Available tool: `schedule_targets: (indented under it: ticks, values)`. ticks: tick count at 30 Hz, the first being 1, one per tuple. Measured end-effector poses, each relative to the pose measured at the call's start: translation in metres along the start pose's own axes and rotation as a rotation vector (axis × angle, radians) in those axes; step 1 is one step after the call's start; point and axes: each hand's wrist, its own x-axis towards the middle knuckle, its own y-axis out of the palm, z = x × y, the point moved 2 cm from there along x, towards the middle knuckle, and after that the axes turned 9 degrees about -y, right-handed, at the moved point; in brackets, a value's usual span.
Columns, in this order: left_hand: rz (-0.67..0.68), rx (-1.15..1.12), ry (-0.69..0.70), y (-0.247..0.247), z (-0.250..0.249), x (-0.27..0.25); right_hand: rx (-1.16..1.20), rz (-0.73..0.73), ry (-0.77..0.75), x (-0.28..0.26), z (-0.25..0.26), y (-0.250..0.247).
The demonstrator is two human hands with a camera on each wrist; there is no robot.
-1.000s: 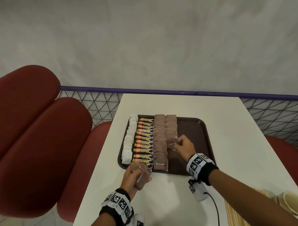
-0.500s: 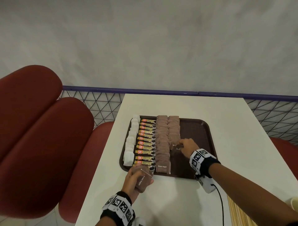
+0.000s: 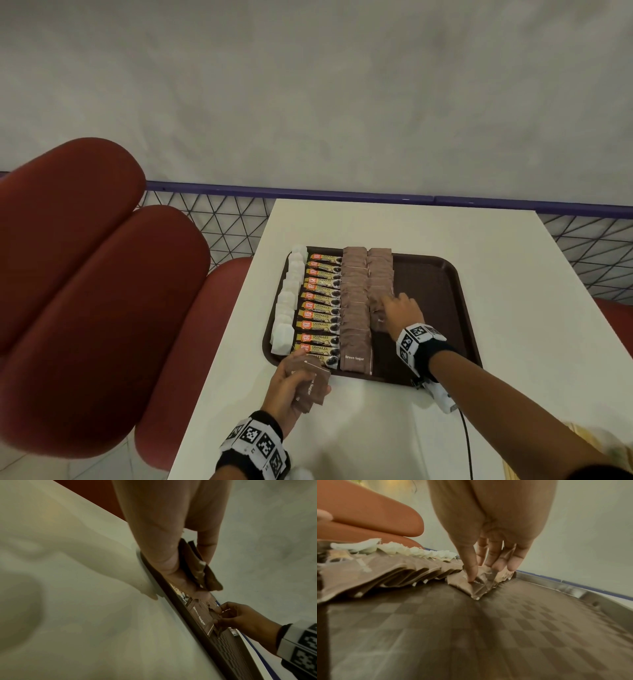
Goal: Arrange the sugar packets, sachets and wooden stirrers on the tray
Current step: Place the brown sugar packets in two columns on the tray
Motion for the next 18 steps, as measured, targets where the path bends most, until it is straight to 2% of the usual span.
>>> schedule_targets:
  ticks: [4,10,14,16,18]
  values:
    - [-0.012,0.050,0.020,-0.001,0.000,-0.001,-0.031,-0.068,-0.019,0.001,0.002,0.003]
    - [-0.009,0.042,0.055,0.004,-0.003,-0.004,0.047,-0.162,-0.018,-0.007,0.005,-0.006]
    - [-0.007,0.050,0.075,0.007,-0.002,-0.004,0.250,-0.355,-0.161,-0.022,0.020,-0.014]
    - [0.007,0.057,0.090,0.009,-0.002,-0.005,0.407,-0.340,-0.256,-0.030,0.030,-0.015]
    - [0.016,0.062,0.104,0.012,-0.002,-0.006,0.596,-0.244,-0.335,-0.036,0.041,-0.014]
